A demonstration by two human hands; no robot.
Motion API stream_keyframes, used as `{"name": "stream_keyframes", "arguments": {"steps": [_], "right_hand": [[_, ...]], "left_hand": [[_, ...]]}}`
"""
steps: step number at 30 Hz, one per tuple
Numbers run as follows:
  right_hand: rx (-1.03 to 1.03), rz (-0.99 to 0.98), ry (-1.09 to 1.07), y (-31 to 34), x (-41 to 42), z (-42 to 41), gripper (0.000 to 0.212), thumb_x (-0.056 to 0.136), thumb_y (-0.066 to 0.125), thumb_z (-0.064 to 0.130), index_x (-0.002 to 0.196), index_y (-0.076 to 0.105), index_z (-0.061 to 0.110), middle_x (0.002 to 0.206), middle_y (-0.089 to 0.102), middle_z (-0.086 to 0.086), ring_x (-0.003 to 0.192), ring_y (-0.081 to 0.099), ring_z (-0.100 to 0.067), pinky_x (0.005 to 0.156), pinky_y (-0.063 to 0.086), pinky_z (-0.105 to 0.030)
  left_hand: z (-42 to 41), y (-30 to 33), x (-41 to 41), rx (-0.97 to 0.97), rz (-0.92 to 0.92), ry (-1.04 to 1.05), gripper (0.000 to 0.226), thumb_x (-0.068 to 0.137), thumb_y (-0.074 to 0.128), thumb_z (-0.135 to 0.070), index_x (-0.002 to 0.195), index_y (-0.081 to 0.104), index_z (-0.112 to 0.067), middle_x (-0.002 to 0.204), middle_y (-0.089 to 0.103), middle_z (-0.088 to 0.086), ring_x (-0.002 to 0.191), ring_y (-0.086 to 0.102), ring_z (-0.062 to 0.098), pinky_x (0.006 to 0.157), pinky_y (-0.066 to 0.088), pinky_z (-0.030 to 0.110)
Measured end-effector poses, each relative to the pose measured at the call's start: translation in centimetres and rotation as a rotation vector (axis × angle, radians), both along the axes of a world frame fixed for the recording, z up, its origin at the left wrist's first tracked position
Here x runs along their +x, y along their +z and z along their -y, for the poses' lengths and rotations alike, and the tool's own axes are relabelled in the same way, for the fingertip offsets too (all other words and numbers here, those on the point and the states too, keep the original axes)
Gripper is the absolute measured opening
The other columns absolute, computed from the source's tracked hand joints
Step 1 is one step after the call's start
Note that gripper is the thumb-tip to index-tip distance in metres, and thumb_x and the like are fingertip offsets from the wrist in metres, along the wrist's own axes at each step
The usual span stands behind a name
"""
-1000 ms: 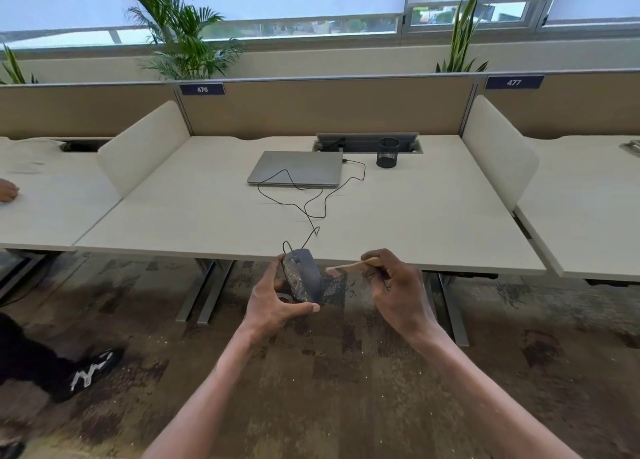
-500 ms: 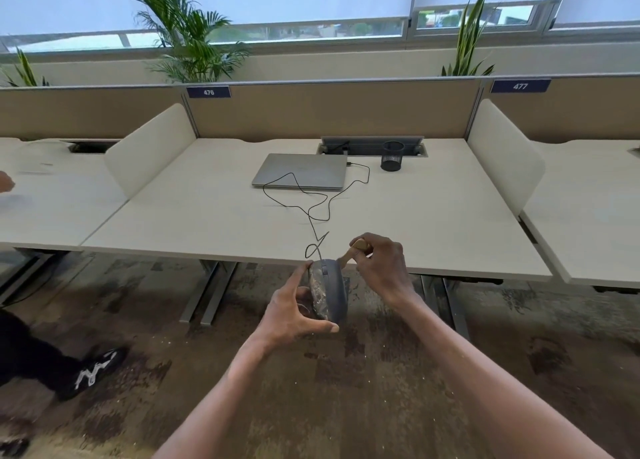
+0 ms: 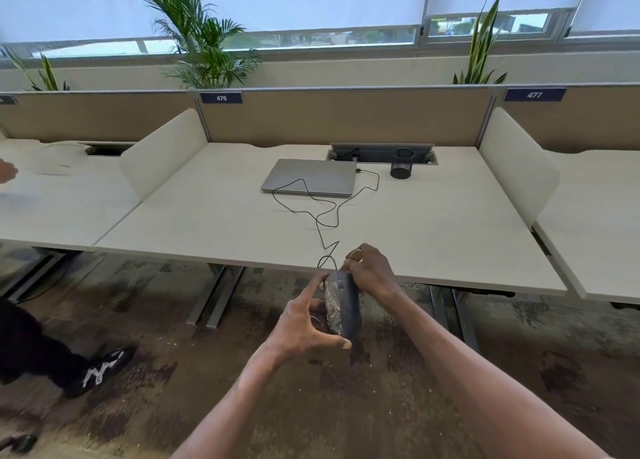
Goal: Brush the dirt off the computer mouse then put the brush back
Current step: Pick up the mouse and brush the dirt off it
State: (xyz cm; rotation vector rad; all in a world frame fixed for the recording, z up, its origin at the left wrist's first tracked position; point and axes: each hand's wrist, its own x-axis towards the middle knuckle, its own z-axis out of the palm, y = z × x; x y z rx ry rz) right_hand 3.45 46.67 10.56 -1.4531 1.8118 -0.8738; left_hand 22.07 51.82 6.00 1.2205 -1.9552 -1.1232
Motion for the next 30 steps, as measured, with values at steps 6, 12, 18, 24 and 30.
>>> {"name": "stream_keyframes", "arguments": {"steps": [6, 12, 18, 24, 30], "right_hand": [[0.029, -0.048, 0.023, -0.1, 0.2, 0.2, 0.019, 0.094, 0.056, 0.017, 0.109, 0.061, 0.006, 0.113, 0.069, -0.013, 0.104, 0.064, -0.031, 0.088, 0.056, -0.047], [-0.018, -0.087, 0.031, -0.3, 0.1, 0.0, 0.02, 0.096, 0.054, 0.016, 0.11, 0.058, 0.003, 0.113, 0.069, -0.015, 0.105, 0.064, -0.033, 0.088, 0.052, -0.042], [-0.046, -0.093, -0.013, -0.4, 0.4, -0.1, 0.022, 0.098, 0.053, 0.019, 0.113, 0.055, 0.002, 0.112, 0.068, -0.019, 0.104, 0.063, -0.036, 0.087, 0.052, -0.043], [-0.049, -0.065, -0.072, -0.6, 0.5, -0.2, 0.019, 0.097, 0.049, 0.014, 0.112, 0.053, 0.003, 0.109, 0.065, -0.017, 0.098, 0.061, -0.034, 0.08, 0.05, -0.039], [-0.056, -0.099, -0.221, -0.8, 0.5, -0.1, 0.022, 0.101, 0.044, 0.018, 0.116, 0.049, 0.002, 0.11, 0.065, -0.019, 0.096, 0.061, -0.034, 0.075, 0.046, -0.036]], "left_hand": [[0.5, 0.0, -0.1, -0.003, 0.007, -0.024, 0.129, 0.05, 0.1, -0.046, 0.153, 0.023, -0.048, 0.092, 0.078, -0.016, 0.08, 0.074, 0.003, 0.077, 0.054, 0.012], [0.7, 0.1, -0.4, 0.044, -0.001, -0.032, 0.127, 0.048, 0.099, -0.053, 0.147, 0.021, -0.062, 0.101, 0.076, -0.024, 0.09, 0.073, 0.001, 0.08, 0.054, 0.012], [0.5, 0.5, -0.4, 0.105, 0.004, 0.01, 0.139, 0.039, 0.098, -0.062, 0.149, 0.012, -0.066, 0.122, 0.071, -0.015, 0.093, 0.074, 0.007, 0.09, 0.059, 0.03], [0.0, 0.4, 0.9, 0.13, -0.031, 0.047, 0.143, 0.036, 0.099, -0.062, 0.153, 0.016, -0.057, 0.126, 0.068, -0.018, 0.101, 0.072, 0.006, 0.09, 0.059, 0.03], [-2.7, -0.3, 0.6, 0.033, -0.143, 0.219, 0.129, 0.044, 0.095, -0.064, 0.153, 0.038, -0.026, 0.135, 0.064, -0.009, 0.116, 0.065, 0.0, 0.087, 0.058, 0.024]]}}
